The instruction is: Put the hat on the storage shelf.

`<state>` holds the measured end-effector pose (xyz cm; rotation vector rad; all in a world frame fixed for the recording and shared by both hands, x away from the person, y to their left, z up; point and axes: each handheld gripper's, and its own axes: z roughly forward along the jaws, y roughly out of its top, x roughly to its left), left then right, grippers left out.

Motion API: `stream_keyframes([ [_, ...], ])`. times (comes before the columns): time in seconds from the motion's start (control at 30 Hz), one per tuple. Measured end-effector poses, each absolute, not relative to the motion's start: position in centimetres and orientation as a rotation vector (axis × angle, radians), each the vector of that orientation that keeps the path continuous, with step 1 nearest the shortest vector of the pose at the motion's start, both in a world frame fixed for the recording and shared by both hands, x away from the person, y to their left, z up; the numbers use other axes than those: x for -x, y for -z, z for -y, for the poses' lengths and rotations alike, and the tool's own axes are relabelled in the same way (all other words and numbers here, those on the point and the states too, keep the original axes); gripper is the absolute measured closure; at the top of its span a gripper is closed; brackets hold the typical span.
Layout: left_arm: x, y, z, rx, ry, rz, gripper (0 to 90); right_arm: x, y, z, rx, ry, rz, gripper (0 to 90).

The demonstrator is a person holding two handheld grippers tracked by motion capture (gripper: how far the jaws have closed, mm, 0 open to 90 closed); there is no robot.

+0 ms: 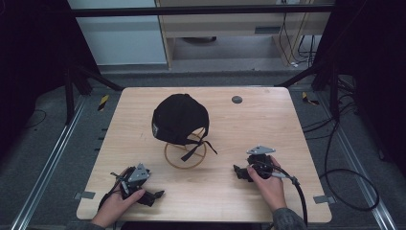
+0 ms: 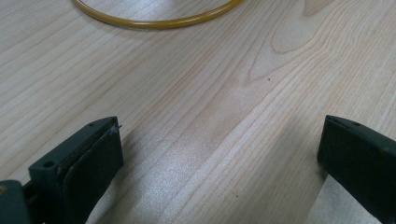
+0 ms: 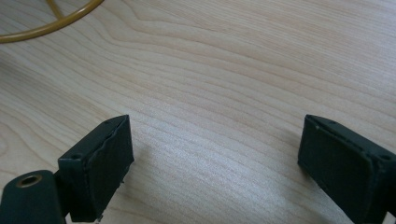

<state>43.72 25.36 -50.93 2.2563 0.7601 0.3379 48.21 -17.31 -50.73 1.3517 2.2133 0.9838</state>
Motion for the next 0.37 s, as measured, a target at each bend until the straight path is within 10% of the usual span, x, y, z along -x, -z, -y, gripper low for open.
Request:
stream_keyframes([
  [0.37,-43.73,50.92,-25.36,-2.257,-0.337,-0.760,0.0,-47.90,51.15,16.82,-1.304,-0.954,-2.182,8.7],
])
